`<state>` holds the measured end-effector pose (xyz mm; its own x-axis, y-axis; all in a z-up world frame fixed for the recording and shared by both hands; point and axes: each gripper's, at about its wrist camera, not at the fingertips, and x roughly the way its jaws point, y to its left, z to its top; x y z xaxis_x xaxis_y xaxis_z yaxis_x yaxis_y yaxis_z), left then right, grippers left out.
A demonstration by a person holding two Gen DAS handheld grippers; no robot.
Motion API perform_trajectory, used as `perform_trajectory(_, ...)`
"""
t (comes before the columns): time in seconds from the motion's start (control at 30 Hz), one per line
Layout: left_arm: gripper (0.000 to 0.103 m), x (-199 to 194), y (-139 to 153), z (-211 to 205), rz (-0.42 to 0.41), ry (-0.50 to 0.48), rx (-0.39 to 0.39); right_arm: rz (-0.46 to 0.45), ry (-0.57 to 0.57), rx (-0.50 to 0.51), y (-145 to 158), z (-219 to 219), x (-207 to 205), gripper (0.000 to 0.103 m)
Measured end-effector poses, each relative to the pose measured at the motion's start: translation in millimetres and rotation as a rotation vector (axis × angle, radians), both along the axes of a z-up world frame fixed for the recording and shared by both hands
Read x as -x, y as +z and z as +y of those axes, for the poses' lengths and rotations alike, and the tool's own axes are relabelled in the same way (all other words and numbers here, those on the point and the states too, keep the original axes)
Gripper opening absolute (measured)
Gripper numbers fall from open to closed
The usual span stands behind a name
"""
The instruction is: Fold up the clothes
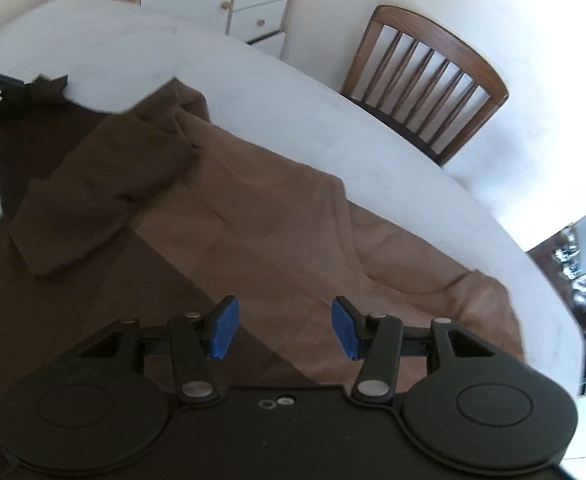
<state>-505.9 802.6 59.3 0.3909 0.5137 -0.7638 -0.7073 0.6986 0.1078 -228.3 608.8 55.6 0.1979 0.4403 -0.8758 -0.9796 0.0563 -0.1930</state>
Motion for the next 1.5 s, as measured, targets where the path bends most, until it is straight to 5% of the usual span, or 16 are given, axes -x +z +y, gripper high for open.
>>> perform_trajectory(0.3,0.003,96,15,41,0.005,0.243,-0.082,0.085,0.093,0.014,-10,7,36,0.103)
perform_trajectory(0.57,0.003,177,12,89,-0.047,0.339,-0.116,-0.008,0.059,0.000,4,37,61,0.103)
perform_trajectory(0.87,0.003,204,0,145,-0.022,0.335,-0.160,-0.118,-0.090,-0.026,21,92,33,0.103)
perform_trajectory(1.07,0.004,184,5,151,-0.130,0.134,0.015,-0.038,-0.270,0.027,21,122,-18,0.103)
perform_trajectory(1.17,0.015,157,11,142,-0.183,0.037,0.084,-0.006,-0.335,0.038,13,129,-36,0.103)
perform_trajectory(1.23,0.050,136,13,136,-0.219,-0.024,0.132,0.034,-0.367,0.047,7,132,-44,0.103)
perform_trajectory(1.3,0.072,114,12,127,-0.232,-0.085,0.148,0.060,-0.373,0.060,0,134,-47,0.103)
perform_trajectory(1.5,0.073,64,-5,103,-0.183,-0.212,0.171,0.175,-0.410,0.052,-13,125,-52,0.103)
